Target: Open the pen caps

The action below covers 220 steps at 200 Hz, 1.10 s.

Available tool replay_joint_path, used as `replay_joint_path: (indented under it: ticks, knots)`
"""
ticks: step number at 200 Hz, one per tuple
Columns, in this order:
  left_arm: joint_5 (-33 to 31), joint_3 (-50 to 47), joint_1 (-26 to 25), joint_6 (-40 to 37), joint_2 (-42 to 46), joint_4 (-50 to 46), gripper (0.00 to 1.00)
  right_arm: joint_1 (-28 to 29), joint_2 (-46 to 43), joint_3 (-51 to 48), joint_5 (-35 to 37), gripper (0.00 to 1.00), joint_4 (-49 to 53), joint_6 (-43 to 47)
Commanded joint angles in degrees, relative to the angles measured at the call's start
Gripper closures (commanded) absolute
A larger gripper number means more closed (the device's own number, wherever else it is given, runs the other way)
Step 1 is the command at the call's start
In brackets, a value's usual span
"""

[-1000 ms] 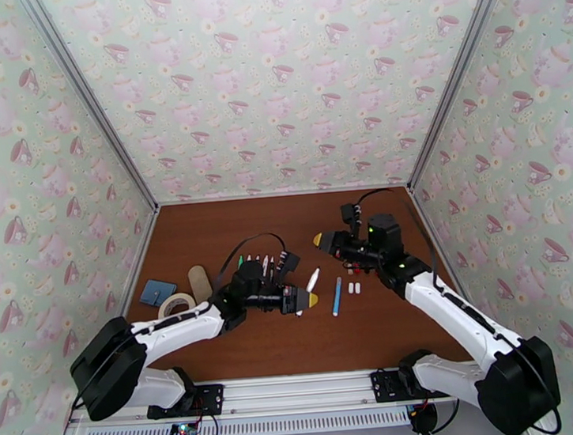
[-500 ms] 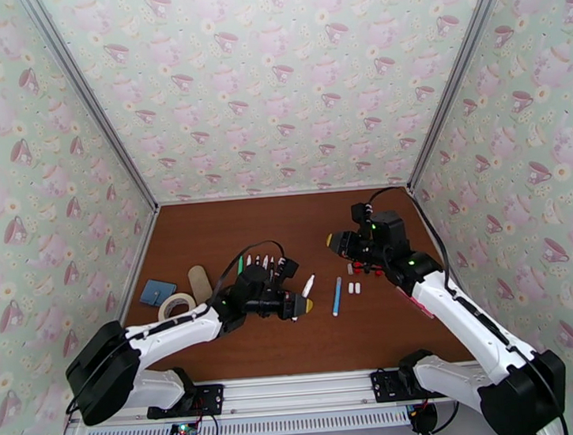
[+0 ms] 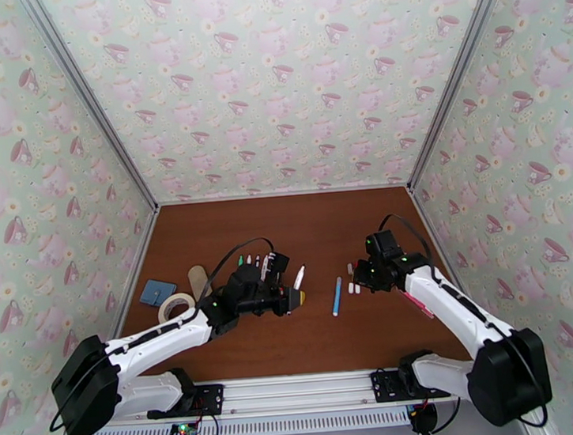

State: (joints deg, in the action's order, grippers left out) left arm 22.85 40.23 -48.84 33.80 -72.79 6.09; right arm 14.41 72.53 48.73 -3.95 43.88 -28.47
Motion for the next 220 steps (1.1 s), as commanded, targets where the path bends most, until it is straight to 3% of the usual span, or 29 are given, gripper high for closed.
replay_joint_path:
  ticks: [1,107,159,220]
  knots:
    - [-1.47,1.83,-0.2,-1.19,0.37,-0.97,0.91,-1.33,3.61,0.27,4.19,1.0,0.83,3.06]
    - [-2.95,1.78,-0.34,-0.41,-1.27,-1.07,0.94,-2.44,15.3,2.2,6.85,0.95,-3.61,4.55]
    - [-3.51,2.42,-0.55,-0.27,-1.91,-1.51,0.94,-2.46,17.36,2.32,6.74,0.89,-5.26,5.09]
    - [-4.29,2.84,-0.95,-0.23,-2.24,-2.55,0.94,-2.46,16.82,1.91,7.64,0.74,-5.47,5.0]
